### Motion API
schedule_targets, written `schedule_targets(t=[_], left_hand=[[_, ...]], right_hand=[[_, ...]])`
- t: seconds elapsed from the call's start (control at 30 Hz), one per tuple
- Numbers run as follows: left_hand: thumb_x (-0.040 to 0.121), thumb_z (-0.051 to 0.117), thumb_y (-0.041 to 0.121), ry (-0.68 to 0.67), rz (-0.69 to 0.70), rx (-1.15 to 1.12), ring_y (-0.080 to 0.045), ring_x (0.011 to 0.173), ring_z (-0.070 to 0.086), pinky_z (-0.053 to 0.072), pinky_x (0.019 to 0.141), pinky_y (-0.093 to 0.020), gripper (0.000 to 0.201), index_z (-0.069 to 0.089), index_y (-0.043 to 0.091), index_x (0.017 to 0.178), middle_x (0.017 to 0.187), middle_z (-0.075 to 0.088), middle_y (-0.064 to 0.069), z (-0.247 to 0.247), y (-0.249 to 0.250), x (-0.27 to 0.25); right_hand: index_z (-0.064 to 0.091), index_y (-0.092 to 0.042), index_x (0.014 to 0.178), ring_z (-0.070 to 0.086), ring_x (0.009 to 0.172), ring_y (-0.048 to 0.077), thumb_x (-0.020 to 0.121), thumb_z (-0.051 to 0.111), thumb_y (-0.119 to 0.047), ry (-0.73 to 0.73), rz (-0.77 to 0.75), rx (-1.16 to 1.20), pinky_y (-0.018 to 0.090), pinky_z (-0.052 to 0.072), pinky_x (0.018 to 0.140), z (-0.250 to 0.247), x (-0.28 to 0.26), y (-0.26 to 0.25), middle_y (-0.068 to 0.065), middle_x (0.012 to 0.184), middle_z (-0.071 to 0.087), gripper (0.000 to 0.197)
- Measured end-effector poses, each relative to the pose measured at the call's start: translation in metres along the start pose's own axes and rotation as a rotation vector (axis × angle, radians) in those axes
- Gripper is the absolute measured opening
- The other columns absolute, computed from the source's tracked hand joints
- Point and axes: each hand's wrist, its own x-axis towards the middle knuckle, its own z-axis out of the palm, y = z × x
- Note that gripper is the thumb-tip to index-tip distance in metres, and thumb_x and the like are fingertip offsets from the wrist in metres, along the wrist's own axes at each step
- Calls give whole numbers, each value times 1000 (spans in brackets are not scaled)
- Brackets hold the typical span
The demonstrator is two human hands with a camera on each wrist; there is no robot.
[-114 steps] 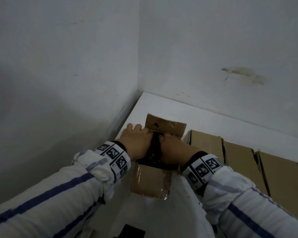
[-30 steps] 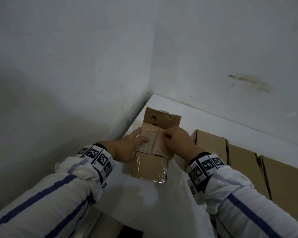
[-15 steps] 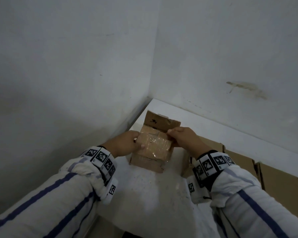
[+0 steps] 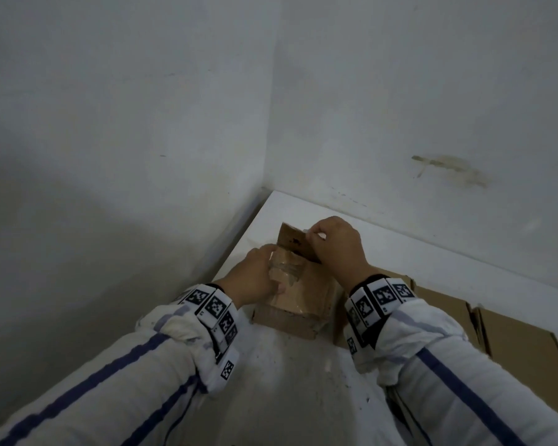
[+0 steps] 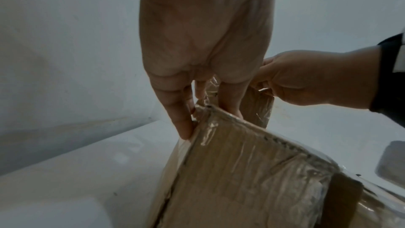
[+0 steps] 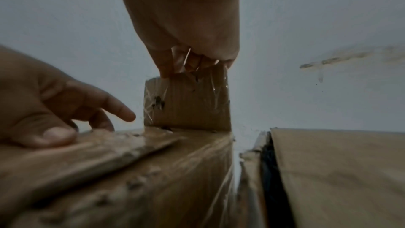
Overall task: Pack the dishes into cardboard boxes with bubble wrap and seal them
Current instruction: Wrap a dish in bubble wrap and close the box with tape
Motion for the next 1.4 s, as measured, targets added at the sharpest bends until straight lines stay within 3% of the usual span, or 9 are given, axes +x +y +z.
schedule_targets(t=[0.1,0.27,0.47,0.63,0.73,0.87,1.03,1.23,1.4], left_hand=[[75,77,22,-17,-22,-11,-25,122,48,45,91,-30,95,17,18,149,136,46,-9,-1,-4,6],[80,73,16,-103,-49,-55,-26,109,55,52,81,-34,106,-6,29,151,125,53,-11,-9,-2,8],[84,70,21,-169,-51,19,-32,116,49,50,69,-29,86,16,32,150,143,33,-12,-13,-1,9],[87,67,20,-198,-24,58,-26,130,41,47,91,-30,88,9,26,152,154,26,-5,-13,2,8],[87,67,20,-210,-35,71,-29,125,45,50,77,-28,89,6,26,152,153,27,-6,-13,5,9],[87,67,19,-212,-46,28,-24,108,50,50,65,-25,90,6,27,152,149,31,-7,-10,11,10],[86,68,17,-205,-46,-10,-28,123,46,53,84,-35,91,6,25,152,153,26,-6,-1,19,12],[93,54,35,-185,-49,0,-28,133,38,49,91,-37,77,6,23,152,155,23,-7,3,26,15],[95,47,31,-63,-28,174,-30,124,47,37,90,-29,63,17,16,149,143,42,-17,16,29,20]], right_hand=[[71,-7,89,57,106,17,85,63,-17,-70,7,108,14,33,80,-3,-5,-1,4,110,66,13],[75,-12,86,57,110,13,82,66,-19,-274,2,75,16,33,86,0,-20,-4,-2,118,66,11],[75,-5,95,59,108,23,85,59,-15,-362,-84,-40,26,41,91,24,-45,-2,8,114,68,21],[68,-6,115,48,125,23,91,43,-21,-411,-194,-57,21,31,101,21,-58,-4,12,134,54,37],[69,-3,112,51,120,30,86,44,-23,-466,-258,-80,26,35,99,19,-65,-5,16,130,57,41],[72,-2,101,56,113,24,82,38,-41,-406,-114,-40,24,38,92,17,-51,-1,9,119,63,55],[35,-24,141,17,142,30,90,47,-51,-347,196,-209,47,18,114,30,-52,11,10,153,23,59],[31,-25,143,13,144,31,96,44,-33,-349,170,-206,47,19,114,38,-48,20,9,155,18,49],[35,-24,139,16,142,32,97,37,-46,-311,133,-216,46,21,113,39,-55,22,10,151,23,48]])
